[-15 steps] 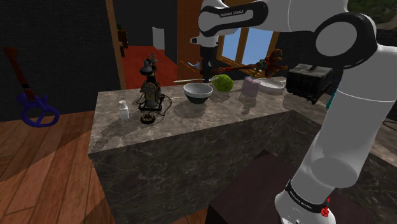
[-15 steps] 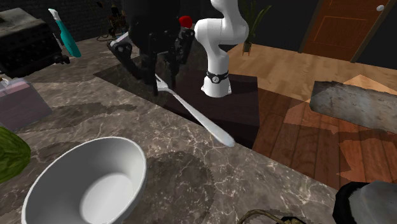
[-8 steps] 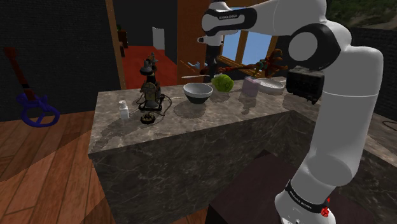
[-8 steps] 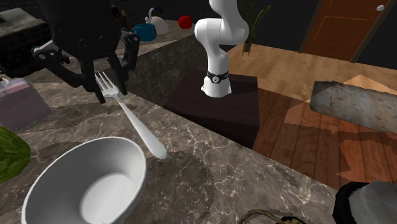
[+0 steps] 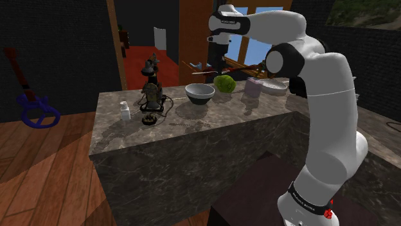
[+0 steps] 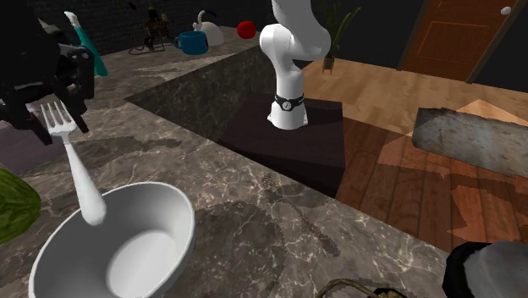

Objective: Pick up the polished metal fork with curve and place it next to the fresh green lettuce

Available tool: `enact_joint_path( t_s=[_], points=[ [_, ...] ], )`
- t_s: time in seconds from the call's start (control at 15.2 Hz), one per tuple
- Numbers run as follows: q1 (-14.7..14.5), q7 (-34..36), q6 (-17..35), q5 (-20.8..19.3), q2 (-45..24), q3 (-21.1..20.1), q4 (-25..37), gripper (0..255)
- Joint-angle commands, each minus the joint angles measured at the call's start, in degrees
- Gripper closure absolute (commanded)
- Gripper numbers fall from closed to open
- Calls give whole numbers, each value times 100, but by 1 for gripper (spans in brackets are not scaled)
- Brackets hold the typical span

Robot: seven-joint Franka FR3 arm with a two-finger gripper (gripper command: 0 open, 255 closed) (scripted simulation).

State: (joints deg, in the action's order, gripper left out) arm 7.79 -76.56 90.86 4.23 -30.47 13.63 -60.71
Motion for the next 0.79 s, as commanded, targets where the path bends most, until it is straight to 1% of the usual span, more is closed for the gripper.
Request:
enact_joint_path(
  t_s=[0.0,0.07,0.33,0.73],
  points=[
    [294,-197,-395,127,-597,9,999,255],
    [519,-285,-758,218,-1116,-7,1889,255],
    [411,-293,-215,163,-806,2,1031,255],
    [313,-298,401,131,-592,15,195,255]
  ],
)
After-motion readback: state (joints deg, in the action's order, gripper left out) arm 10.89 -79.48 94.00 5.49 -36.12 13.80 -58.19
